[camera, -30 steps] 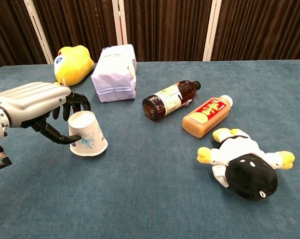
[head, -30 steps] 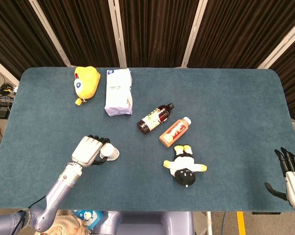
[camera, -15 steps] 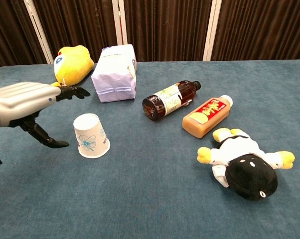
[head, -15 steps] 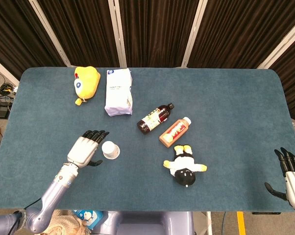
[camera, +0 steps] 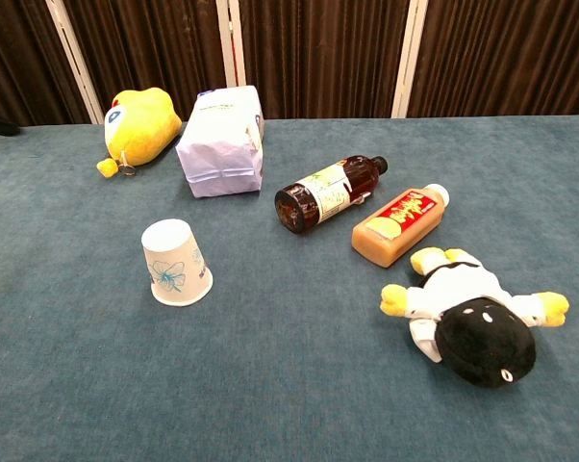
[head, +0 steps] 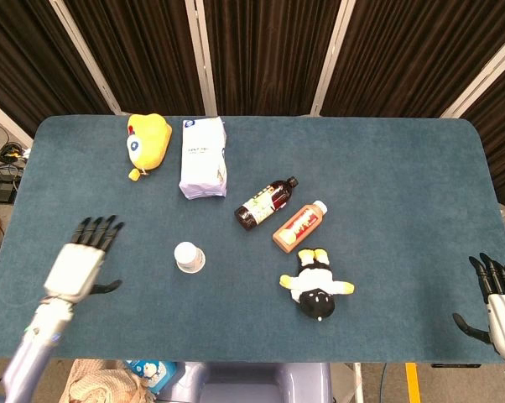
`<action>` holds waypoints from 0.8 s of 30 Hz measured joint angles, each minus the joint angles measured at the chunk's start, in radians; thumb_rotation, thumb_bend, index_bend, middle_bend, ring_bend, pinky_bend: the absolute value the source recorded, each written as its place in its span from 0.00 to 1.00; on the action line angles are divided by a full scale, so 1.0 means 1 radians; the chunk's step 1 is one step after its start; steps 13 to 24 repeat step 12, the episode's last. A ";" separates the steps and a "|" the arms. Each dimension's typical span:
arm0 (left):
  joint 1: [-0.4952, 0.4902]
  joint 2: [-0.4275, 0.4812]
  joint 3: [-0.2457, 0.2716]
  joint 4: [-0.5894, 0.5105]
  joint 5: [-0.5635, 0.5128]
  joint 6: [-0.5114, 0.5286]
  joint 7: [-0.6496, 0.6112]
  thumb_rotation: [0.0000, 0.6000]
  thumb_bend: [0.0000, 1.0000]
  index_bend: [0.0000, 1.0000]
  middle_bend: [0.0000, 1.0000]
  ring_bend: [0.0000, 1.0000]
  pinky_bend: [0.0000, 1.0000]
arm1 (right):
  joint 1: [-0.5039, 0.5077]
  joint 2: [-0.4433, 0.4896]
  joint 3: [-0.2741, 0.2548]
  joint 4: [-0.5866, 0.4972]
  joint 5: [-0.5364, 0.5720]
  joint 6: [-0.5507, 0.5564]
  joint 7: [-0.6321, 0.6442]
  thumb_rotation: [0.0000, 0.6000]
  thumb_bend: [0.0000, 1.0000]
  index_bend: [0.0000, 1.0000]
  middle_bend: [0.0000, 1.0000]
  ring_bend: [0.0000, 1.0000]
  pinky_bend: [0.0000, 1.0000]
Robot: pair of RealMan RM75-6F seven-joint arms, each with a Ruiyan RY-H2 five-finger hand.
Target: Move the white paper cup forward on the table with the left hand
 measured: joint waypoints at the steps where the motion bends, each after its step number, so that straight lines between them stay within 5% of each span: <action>1: 0.023 0.017 0.014 0.002 0.017 0.025 -0.024 1.00 0.05 0.00 0.00 0.00 0.00 | -0.001 0.000 0.000 -0.001 -0.001 0.001 -0.002 1.00 0.24 0.00 0.00 0.00 0.00; 10: 0.160 0.073 0.081 0.084 0.101 0.174 -0.159 1.00 0.05 0.00 0.00 0.00 0.00 | -0.002 -0.003 -0.002 -0.001 -0.010 0.008 -0.008 1.00 0.24 0.00 0.00 0.00 0.00; 24: 0.173 0.077 0.085 0.097 0.107 0.179 -0.171 1.00 0.05 0.00 0.00 0.00 0.00 | -0.001 -0.004 -0.002 -0.001 -0.011 0.009 -0.010 1.00 0.24 0.00 0.00 0.00 0.00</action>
